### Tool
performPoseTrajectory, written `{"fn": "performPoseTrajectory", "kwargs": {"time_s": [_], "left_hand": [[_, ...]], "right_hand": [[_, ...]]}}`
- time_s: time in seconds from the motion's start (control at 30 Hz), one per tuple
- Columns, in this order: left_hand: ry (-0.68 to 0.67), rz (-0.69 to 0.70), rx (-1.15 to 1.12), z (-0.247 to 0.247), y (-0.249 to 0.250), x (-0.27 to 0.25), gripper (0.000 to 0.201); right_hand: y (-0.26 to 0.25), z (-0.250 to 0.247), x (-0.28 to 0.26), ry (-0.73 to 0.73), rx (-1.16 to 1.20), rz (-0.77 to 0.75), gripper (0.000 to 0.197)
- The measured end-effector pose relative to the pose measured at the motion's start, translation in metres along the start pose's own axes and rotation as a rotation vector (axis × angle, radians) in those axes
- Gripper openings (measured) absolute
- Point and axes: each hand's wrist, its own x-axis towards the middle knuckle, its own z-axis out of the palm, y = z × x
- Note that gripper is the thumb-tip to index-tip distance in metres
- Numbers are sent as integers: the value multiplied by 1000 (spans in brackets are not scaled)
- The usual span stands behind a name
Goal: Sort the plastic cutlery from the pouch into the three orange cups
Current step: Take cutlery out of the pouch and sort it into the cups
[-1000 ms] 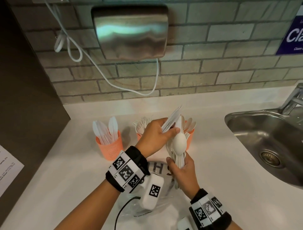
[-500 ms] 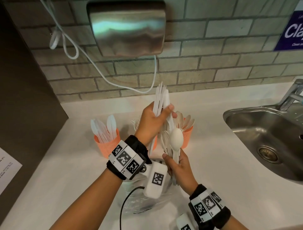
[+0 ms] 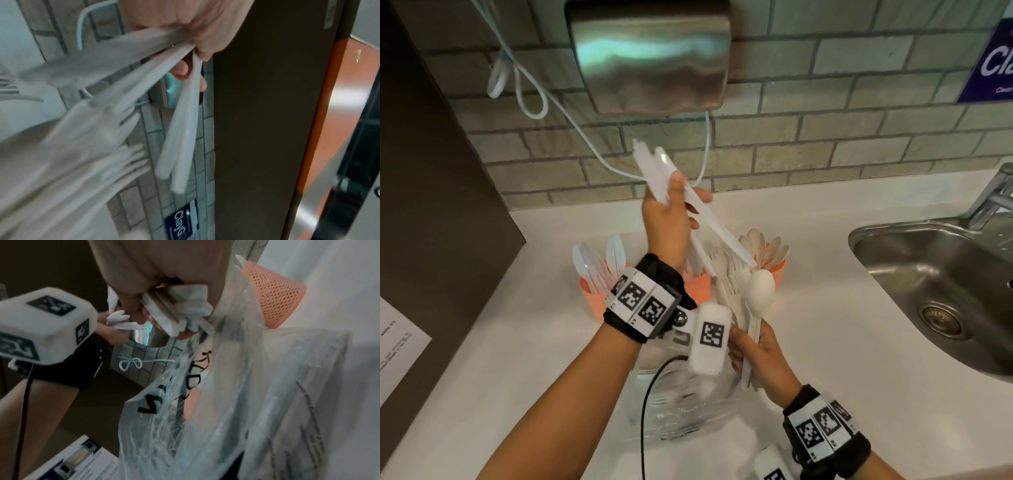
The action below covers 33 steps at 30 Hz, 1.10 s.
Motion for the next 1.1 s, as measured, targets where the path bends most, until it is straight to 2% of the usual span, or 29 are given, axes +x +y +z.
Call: {"fn": "performPoseTrajectory", "kwargs": {"time_s": [0.1,0.2,0.4,0.5,0.6,0.7,0.77,0.93,1.1], "left_hand": [[121,-55,-213,-13,5,15,21],[99,-236,-342,-27,4,16,12],[-152,-518,-133,-45,-20,-8,9],[-288,-617,-72,-46,-29,-24,15],[-367,-603,-11,-37,-30,-39,24],[-395,-552,15,-27,-30,-47,16],[-411,-541,-11,-22,-30,-50,8],[-480,-518,-86,-16,-28,-60,2],[-479,-392,58,-11,-25,-67,6]], "right_hand": [[-3,-7,-2,-27,123,119,17],[-4,-17,1,-85,257,223,28],[-15,-28,9,-353,524,315,38],[-19,-28,12,-466,593,360,30],[-21,-24,13,-588,677,369,17],[-24,-21,13,-645,756,387,23],[-28,-21,12,-656,782,388,24],[-37,-27,9,-639,808,423,8],[-36,-30,7,-620,826,448,12]]}}
